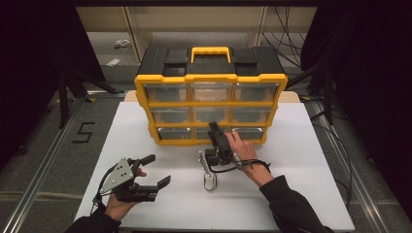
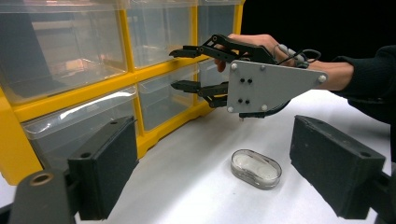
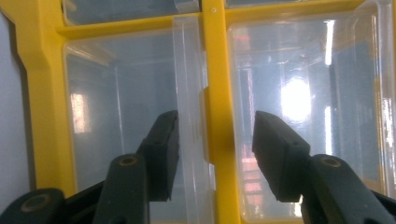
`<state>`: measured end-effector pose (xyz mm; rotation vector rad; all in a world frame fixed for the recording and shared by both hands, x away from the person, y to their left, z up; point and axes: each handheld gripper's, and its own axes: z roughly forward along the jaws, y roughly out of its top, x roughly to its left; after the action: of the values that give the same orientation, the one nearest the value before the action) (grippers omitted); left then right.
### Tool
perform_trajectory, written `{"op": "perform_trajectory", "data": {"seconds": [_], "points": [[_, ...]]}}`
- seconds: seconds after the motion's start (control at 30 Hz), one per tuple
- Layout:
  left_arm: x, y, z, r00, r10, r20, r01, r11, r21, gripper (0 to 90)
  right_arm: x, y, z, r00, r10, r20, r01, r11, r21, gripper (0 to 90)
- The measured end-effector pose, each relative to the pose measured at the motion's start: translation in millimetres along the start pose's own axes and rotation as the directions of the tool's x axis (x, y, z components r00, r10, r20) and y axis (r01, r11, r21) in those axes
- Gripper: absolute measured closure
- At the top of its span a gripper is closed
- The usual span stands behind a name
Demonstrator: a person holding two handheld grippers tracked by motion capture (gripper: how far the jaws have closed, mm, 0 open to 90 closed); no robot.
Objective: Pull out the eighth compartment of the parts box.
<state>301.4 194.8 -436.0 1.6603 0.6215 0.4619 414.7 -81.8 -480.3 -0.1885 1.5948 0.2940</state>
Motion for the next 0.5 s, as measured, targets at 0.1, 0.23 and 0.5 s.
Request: {"op": "perform_trajectory", "data": {"seconds": [0.1,0.23,0.5], "points": [[0.7,0.1,-0.3,1.0,-0.005,0.002,0.005,1.0,-0.003,14.9,-0.4,-0.3,-0.2,1.0,-0.009,-0.003,0.009,1.0,-0.001,55.8],[0.7,0.3,-0.6,1.0,-0.003,0.002,0.003,1.0,-0.006,14.9,-0.4,-0.5,-1.5,0.9999,-0.007,-0.009,0.007,1.0,0.008,58.6],[0.3,0.6,-1.0,1.0,-0.001,0.005,0.001,1.0,-0.01,15.1,-2.1,1.0,-4.2,0.9993,-0.02,-0.032,0.019,1.0,-0.009,64.4]]}}
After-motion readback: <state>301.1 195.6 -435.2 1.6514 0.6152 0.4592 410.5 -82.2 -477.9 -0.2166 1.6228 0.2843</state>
